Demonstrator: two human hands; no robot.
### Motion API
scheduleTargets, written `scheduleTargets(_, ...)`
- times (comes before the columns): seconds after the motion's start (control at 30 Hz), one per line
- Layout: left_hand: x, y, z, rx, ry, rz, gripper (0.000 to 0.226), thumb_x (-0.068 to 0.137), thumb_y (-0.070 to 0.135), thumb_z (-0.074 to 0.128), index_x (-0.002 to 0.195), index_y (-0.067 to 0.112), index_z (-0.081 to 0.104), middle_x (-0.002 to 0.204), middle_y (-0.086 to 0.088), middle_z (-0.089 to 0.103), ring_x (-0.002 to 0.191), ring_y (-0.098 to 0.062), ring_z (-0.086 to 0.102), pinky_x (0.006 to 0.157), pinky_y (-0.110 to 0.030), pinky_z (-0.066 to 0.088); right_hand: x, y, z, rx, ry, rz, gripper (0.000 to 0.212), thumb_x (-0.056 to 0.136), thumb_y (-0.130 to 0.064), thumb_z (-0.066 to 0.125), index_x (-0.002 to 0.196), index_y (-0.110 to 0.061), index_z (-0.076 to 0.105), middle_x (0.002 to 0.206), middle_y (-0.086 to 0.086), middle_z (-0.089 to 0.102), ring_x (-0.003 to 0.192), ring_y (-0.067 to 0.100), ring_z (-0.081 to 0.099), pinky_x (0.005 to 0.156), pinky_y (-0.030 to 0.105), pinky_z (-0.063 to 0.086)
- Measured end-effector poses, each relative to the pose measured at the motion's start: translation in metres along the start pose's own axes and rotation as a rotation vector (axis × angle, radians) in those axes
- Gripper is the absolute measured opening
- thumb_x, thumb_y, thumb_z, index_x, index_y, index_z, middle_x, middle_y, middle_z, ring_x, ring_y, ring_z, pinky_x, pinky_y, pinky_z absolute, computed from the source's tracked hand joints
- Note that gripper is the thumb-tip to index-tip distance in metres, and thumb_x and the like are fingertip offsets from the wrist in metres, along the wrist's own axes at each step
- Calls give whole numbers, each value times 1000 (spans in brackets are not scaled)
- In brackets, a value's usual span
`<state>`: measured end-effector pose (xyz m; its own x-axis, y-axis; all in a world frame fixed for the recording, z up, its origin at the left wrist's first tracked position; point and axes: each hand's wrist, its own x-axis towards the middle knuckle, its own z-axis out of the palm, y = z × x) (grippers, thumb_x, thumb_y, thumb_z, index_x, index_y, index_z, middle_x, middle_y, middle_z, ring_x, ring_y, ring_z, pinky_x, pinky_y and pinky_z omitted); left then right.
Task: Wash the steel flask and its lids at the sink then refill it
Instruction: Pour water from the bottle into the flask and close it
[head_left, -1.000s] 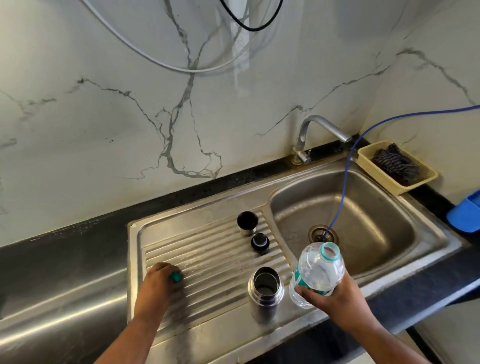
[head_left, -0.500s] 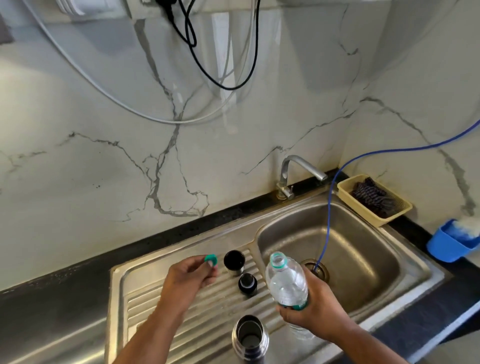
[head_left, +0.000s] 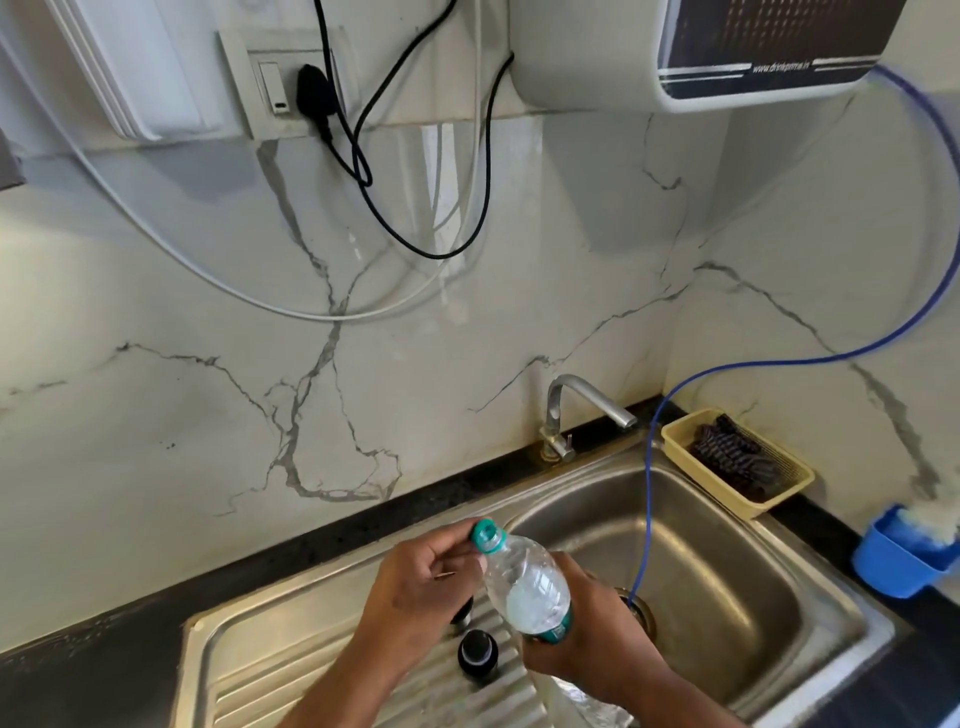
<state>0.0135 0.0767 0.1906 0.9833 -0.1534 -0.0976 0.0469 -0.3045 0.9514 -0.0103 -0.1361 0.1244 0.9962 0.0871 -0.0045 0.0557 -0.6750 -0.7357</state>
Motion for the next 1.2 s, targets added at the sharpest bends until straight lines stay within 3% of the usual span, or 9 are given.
scheduleTargets(0.1,-1,8,2,13,30,16,21,99,25,64,115,32,75,102,15,78,96,-3,74,90,-26,58,1,6,2,-14,-13,19,80,56,-55,78,130,-45,50,111,-23,64,101,4,62,84,24,55)
scheduleTargets(0.23,4,9,2,-39,101,37,10,92,30,72,100,29,79,92,12,79,86,-10,76,78,-22,59,2,8,4,-46,-37,34,79,56,-58,76,128,-45,47,110,-22,63,100,6,62,80,23,55)
scheduleTargets(0.37,10,9,-3,-40,38,31,23,84,24,82,106,26,78,98,8,79,95,-12,75,86,-26,58,4,7,7,-61,-34,53,76,56,-58,74,124,-45,46,107,-20,64,97,9,63,78,27,57)
scheduleTargets(0.47,11,10,-6,14,1,37,28,85,24,81,112,30,77,101,15,78,97,-6,73,89,-22,57,4,6,8,-70,-37,57,79,56,-59,75,127,-47,43,110,-19,63,99,10,62,79,28,58)
scheduleTargets(0.57,11,14,-6,103,80,43,19,82,34,83,100,29,79,89,18,78,85,0,73,74,-13,54,4,1,7,-78,-32,49,80,56,-58,73,130,-48,43,111,-21,61,100,9,60,81,26,56)
scheduleTargets(0.7,13,17,-5,145,173,42,30,71,48,87,86,25,75,79,13,76,72,-1,69,62,-14,51,4,-7,6,-80,-15,48,75,58,-58,71,127,-48,44,110,-24,58,100,8,59,81,24,54)
scheduleTargets(0.87,14,16,-13,116,55,71,25,81,24,85,102,35,76,98,19,76,94,0,71,82,-18,55,3,-13,3,-89,3,56,74,58,-58,70,126,-46,46,107,-24,58,99,7,58,79,21,52)
scheduleTargets(1.0,10,17,-14,80,-26,58,31,91,21,76,115,42,74,111,25,74,106,4,68,92,-17,53,1,-15,5,-93,24,58,76,57,-60,69,127,-47,45,108,-22,59,100,7,58,81,23,53)
scheduleTargets(1.2,7,24,-4,-151,78,11,19,78,39,84,95,33,77,100,8,77,100,-10,71,91,-29,57,1,-26,6,-93,23,30,74,59,-59,70,126,-46,42,110,-22,58,101,6,57,81,22,52)
